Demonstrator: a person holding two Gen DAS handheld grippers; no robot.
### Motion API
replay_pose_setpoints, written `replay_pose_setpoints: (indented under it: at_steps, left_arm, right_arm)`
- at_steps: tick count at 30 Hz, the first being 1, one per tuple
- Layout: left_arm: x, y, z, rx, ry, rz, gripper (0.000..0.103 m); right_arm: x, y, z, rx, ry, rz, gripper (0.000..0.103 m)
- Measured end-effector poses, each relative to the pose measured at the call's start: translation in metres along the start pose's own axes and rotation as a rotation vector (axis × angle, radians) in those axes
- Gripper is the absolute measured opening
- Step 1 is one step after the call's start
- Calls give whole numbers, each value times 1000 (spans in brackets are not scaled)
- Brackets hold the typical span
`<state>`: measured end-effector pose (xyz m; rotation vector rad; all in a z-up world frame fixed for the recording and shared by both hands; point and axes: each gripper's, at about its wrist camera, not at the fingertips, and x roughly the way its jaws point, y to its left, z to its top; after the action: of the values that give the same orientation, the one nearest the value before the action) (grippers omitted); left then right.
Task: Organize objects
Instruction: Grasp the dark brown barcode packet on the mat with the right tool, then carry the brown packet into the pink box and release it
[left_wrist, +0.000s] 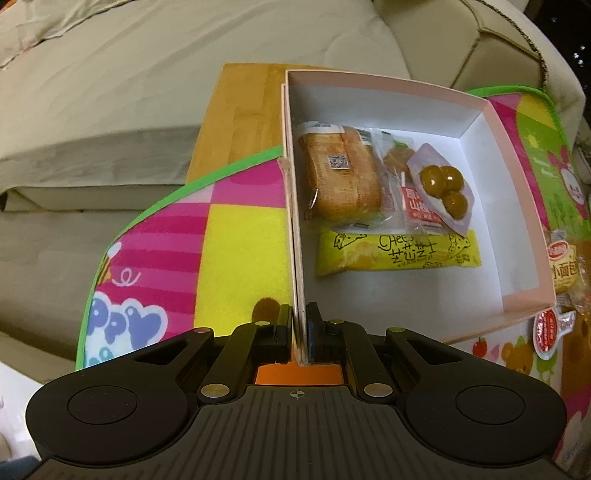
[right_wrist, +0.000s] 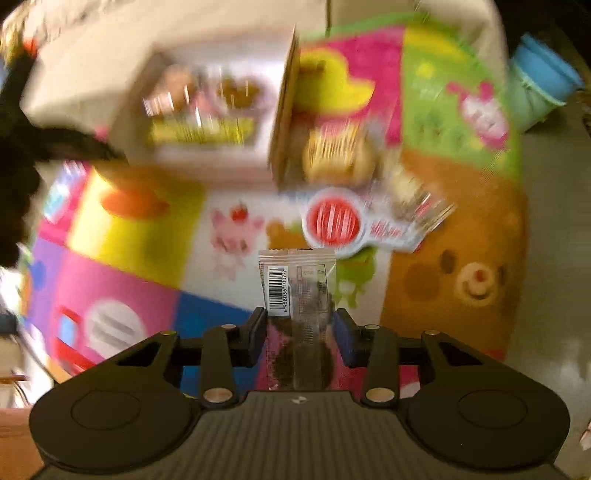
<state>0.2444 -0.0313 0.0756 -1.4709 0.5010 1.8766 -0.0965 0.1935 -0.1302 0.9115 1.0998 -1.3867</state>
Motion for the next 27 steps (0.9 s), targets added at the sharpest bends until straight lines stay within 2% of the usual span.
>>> replay_pose_setpoints:
  at_steps: [6, 9, 11, 15, 18, 20, 21, 22, 24, 26, 27]
  left_arm:
    - [0, 6, -1, 51, -9, -49, 12]
    - [1, 10, 0, 49, -8, -60, 12]
    - [2, 11, 0, 50, -7, -67, 12]
    - [3, 12, -2, 52, -11, -74, 12]
    - [3, 16, -5, 48, -14, -90, 13]
    - [4, 18, -7, 42, -15, -98, 13]
    - [4, 18, -8, 42, -15, -101, 13]
    - [4, 19, -8, 49, -14, -106, 13]
    - [4, 19, -9, 52, -15, -110, 13]
    - [4, 19, -9, 62, -16, -113, 13]
    - [4, 19, -9, 61, -16, -111, 13]
  right_arm:
    - [-122, 18, 42, 62, -218, -65, 39]
    - [-170, 29, 68, 102, -326, -42, 39]
    - [-187, 40, 87, 133, -356, -21, 39]
    - [-186, 63, 112, 133, -329, 20, 39]
    - [-168, 80, 126, 133, -304, 39, 39]
    - [-158, 90, 134, 141, -318, 47, 41]
    - [-155, 93, 134, 161, -323, 51, 44]
    - [-147, 91, 139, 204, -316, 43, 53]
    - [-133, 87, 146, 287, -300, 39, 57]
    - [-129, 81, 142, 309, -299, 37, 60]
    - [-129, 77, 138, 308, -301, 25, 65]
